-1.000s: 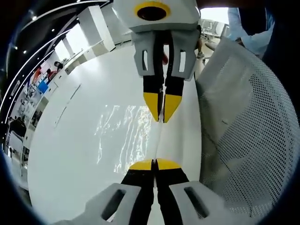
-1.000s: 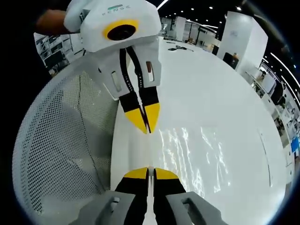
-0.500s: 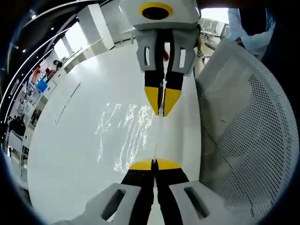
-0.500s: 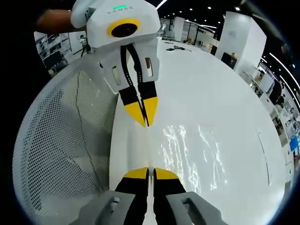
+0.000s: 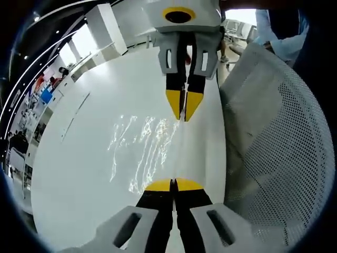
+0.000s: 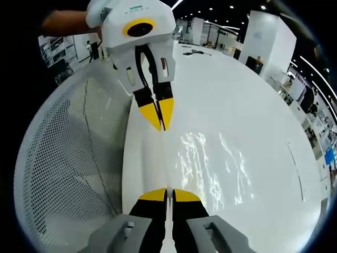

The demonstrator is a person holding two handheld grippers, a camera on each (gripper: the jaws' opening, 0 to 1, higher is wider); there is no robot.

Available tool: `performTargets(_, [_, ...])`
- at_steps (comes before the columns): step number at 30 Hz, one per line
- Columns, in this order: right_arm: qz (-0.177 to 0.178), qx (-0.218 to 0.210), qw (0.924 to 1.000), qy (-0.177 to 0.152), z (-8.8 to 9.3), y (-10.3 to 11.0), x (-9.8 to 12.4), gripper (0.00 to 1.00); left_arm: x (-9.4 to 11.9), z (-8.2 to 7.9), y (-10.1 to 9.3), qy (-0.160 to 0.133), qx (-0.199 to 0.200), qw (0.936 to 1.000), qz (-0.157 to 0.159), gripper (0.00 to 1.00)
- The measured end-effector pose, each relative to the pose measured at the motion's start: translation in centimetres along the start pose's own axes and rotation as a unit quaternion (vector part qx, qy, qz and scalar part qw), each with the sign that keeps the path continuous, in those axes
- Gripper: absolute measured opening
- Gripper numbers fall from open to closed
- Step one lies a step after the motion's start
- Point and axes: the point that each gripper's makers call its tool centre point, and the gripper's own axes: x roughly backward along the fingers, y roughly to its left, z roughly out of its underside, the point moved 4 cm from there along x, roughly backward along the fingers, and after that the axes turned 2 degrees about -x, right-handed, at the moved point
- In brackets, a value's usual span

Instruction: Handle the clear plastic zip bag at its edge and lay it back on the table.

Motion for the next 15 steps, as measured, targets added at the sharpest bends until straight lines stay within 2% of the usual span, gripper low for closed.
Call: performTargets(15, [0.005,-0.008,1.0,0.002,0.87,-0.06,0.44,0.0,-0.06,-0.08,0.05,0.001,-0.001,1.0,0.004,0.0])
